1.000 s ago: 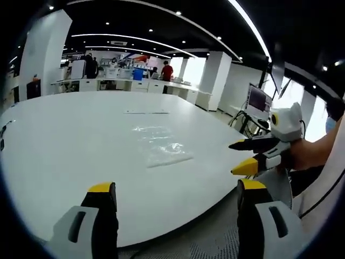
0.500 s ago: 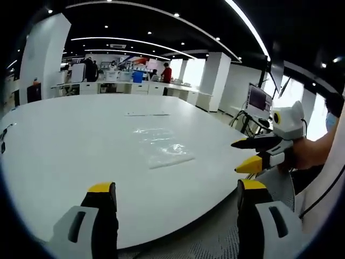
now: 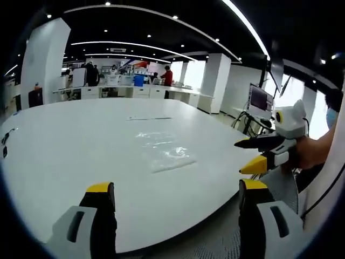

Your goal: Arrange the food packaging bags into a neat stack by flattening each bag and aligning their edges.

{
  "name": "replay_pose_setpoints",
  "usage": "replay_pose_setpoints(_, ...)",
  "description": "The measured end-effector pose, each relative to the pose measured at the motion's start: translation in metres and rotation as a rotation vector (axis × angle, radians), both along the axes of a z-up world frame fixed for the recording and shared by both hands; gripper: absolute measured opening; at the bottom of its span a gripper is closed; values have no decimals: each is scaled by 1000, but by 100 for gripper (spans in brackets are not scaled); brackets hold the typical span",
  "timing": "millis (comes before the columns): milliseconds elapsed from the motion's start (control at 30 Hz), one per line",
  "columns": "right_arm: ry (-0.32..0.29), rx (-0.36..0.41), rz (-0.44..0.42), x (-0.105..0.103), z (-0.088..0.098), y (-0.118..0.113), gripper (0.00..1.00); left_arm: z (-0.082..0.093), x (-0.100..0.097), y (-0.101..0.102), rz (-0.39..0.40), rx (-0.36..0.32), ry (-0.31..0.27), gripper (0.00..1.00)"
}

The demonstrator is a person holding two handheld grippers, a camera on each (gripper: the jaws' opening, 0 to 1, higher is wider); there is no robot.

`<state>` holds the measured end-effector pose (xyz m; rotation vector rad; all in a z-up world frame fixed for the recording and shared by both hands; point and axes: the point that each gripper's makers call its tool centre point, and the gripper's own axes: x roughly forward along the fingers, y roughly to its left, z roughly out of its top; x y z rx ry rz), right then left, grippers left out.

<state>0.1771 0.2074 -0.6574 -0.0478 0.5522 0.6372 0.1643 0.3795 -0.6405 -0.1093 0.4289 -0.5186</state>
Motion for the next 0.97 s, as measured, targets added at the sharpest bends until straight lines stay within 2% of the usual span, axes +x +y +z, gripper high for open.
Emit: replay_pose_setpoints(967, -3, 9, -5, 2, -1, -2, 92, 7, -3, -11, 8, 7, 12, 95)
